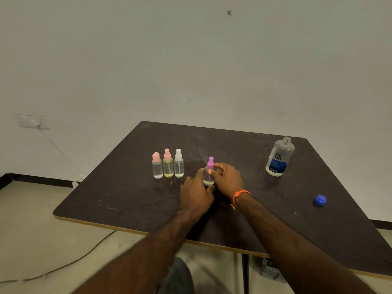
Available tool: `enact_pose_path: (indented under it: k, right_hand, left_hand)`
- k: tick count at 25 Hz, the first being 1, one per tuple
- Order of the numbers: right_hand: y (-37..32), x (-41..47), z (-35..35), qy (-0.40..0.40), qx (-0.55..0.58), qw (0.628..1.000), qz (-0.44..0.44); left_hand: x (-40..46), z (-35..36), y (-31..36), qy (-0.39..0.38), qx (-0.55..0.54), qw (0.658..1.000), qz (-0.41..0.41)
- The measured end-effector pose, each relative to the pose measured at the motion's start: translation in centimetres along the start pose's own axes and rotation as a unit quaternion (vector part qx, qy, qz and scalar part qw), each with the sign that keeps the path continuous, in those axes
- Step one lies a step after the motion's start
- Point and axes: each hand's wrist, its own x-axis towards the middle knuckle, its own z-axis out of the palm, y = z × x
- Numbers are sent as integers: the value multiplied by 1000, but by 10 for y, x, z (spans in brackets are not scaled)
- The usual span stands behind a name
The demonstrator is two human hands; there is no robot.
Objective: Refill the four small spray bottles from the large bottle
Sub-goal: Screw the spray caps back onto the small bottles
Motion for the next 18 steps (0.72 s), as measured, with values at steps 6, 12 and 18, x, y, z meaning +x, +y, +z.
enact_pose_path:
  k: [6,12,18]
  right_hand:
    - [-17,29,40,-2,26,1000,-13]
    - [-18,35,48,-16,30,999,-26]
    - [6,7,16,17,8,1000,-20]
  left_hand:
    - [5,-8,-17,2,-21,1000,0]
    - [8,-14,-18,0,-24,1000,-9]
    - [-8,-9,3,7,34,999,30]
